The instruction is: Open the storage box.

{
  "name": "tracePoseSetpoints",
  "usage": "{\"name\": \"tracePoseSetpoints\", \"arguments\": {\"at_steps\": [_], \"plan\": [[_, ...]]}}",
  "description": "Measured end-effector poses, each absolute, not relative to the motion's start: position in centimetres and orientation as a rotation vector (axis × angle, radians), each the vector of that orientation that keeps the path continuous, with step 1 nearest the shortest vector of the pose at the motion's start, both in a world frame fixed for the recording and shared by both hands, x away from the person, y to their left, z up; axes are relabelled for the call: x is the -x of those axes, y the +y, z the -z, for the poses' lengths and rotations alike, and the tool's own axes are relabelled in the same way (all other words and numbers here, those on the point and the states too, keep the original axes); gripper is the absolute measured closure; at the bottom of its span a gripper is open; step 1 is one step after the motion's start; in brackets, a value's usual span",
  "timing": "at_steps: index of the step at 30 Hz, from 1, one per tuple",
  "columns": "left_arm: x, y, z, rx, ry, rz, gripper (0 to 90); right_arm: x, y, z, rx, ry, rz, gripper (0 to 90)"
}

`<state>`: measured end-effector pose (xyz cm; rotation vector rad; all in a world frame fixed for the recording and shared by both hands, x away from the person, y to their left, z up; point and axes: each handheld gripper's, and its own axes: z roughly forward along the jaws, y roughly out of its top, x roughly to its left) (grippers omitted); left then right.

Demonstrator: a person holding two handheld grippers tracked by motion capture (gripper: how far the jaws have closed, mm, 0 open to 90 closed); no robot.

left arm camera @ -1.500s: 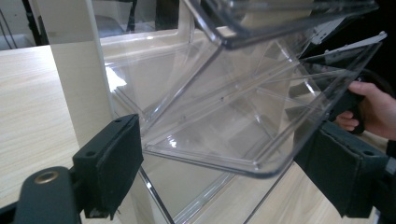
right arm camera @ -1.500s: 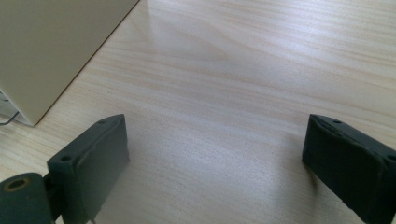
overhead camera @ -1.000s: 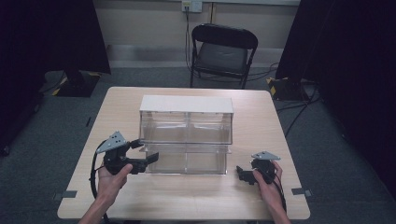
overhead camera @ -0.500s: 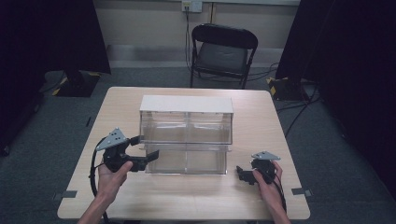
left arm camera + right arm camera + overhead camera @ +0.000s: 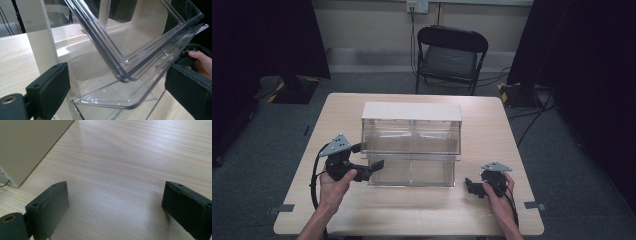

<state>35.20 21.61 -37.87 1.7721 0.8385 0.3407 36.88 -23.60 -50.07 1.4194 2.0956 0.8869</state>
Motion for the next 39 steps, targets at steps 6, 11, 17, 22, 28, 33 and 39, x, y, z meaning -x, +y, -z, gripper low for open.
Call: {"name": "tracePoseSetpoints", "arguments": {"at_steps": [6, 11, 17, 22, 28, 33, 39], "plan": [[-35.4, 21.65, 37.93, -1.767, 0.85, -0.309, 4.7, -36.88, -23.6, 50.07, -1.419, 2.096, -0.887, 6.4], [-35.45, 21.67, 38.04, -1.758, 0.85, -0.301, 4.5, -36.88, -23.6, 50.07, -1.42, 2.095, -0.887, 6.4], [-35.59, 21.75, 38.11, -1.748, 0.867, -0.278, 4.6, -36.88, -23.6, 50.07, -1.42, 2.096, -0.887, 6.4], [-35.6, 21.82, 38.12, -1.748, 0.87, -0.28, 4.9, -36.88, -23.6, 50.07, -1.42, 2.096, -0.887, 6.3], [-35.55, 21.78, 38.19, -1.739, 0.865, -0.289, 5.1, -36.88, -23.6, 50.07, -1.42, 2.096, -0.887, 6.4], [-35.49, 21.89, 38.22, -1.738, 0.864, -0.286, 6.1, -36.88, -23.6, 50.07, -1.42, 2.096, -0.887, 6.4], [-35.5, 21.89, 38.22, -1.735, 0.867, -0.283, 6.2, -36.88, -23.6, 50.07, -1.42, 2.096, -0.887, 6.4]]}}
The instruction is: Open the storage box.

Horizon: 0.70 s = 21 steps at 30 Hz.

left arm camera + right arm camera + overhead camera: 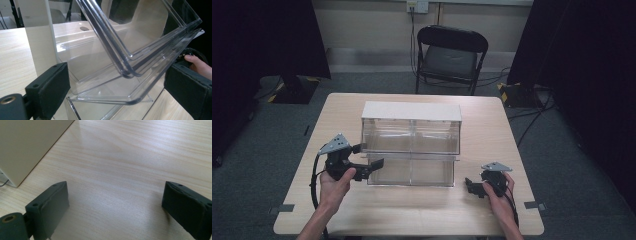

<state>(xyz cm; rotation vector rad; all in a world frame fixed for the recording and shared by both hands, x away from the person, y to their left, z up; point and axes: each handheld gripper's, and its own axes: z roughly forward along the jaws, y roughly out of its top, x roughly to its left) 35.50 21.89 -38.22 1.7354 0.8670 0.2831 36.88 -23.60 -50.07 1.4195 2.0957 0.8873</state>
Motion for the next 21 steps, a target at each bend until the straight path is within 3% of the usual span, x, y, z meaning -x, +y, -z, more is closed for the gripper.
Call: {"name": "tracePoseSetpoints", "arguments": {"at_steps": [21], "plan": [[-35.42, 21.89, 38.11, -1.741, 0.861, -0.295, 6.9, -36.88, -23.6, 50.07, -1.419, 2.096, -0.887, 6.4]]}}
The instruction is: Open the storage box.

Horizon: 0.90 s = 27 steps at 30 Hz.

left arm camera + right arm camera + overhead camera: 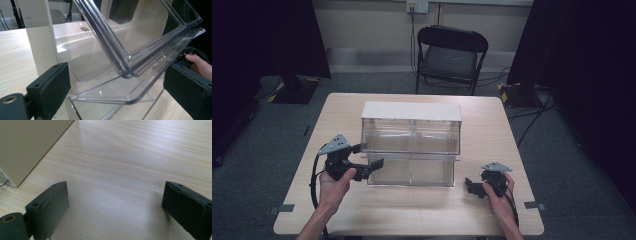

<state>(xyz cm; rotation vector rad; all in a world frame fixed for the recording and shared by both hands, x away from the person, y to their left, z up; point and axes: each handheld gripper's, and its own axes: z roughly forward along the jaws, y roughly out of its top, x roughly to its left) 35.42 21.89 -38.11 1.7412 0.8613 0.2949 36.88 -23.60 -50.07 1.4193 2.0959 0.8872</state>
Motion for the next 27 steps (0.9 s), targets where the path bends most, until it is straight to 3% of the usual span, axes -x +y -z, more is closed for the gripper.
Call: {"name": "tracePoseSetpoints", "arguments": {"at_steps": [27], "plan": [[-35.41, 21.91, 38.12, -1.742, 0.857, -0.298, 7.0, -36.88, -23.6, 50.07, -1.419, 2.096, -0.887, 6.4]]}}
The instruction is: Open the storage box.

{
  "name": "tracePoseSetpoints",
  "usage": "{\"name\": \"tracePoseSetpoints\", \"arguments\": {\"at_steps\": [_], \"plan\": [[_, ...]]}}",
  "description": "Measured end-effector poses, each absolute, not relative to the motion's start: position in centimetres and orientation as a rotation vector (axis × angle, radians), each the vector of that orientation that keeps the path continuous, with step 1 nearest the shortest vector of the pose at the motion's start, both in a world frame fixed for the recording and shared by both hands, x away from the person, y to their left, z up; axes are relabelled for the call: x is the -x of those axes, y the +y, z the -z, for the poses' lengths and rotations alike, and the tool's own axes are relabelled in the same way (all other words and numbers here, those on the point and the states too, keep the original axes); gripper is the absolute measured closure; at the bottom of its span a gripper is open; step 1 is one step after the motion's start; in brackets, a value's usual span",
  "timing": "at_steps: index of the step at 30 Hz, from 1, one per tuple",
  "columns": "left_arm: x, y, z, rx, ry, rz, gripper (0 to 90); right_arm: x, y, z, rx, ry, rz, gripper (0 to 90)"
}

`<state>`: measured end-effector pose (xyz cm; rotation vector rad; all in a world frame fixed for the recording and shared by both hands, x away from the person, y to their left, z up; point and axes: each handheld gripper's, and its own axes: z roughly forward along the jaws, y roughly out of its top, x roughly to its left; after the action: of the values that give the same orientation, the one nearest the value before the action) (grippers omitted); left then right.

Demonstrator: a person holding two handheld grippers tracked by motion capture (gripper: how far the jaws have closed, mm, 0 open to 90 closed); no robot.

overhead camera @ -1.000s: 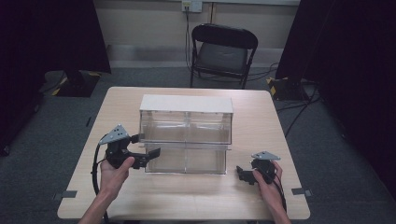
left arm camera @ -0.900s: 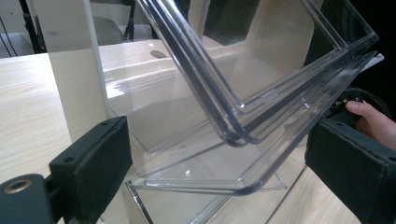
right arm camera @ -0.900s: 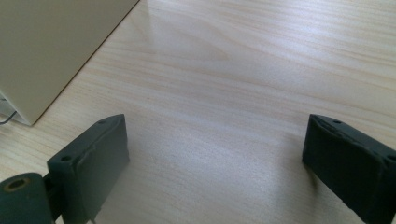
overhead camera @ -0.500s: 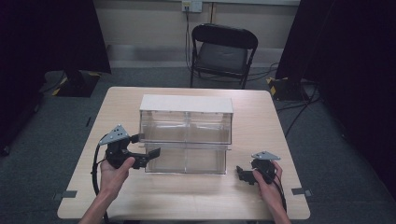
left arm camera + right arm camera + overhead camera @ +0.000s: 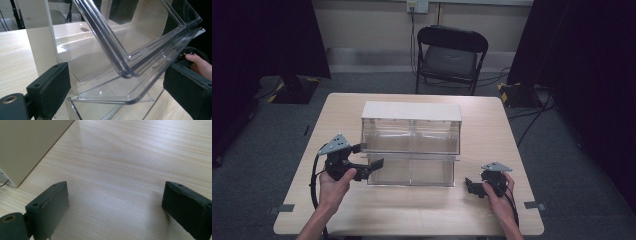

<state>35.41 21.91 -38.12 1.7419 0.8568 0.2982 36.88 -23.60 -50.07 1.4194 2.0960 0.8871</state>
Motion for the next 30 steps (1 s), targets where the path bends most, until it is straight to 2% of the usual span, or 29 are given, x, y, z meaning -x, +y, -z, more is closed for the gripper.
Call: {"name": "tracePoseSetpoints", "arguments": {"at_steps": [30], "plan": [[-35.42, 21.86, 38.09, -1.744, 0.86, -0.302, 6.7, -36.88, -23.6, 50.07, -1.419, 2.096, -0.887, 6.4]]}}
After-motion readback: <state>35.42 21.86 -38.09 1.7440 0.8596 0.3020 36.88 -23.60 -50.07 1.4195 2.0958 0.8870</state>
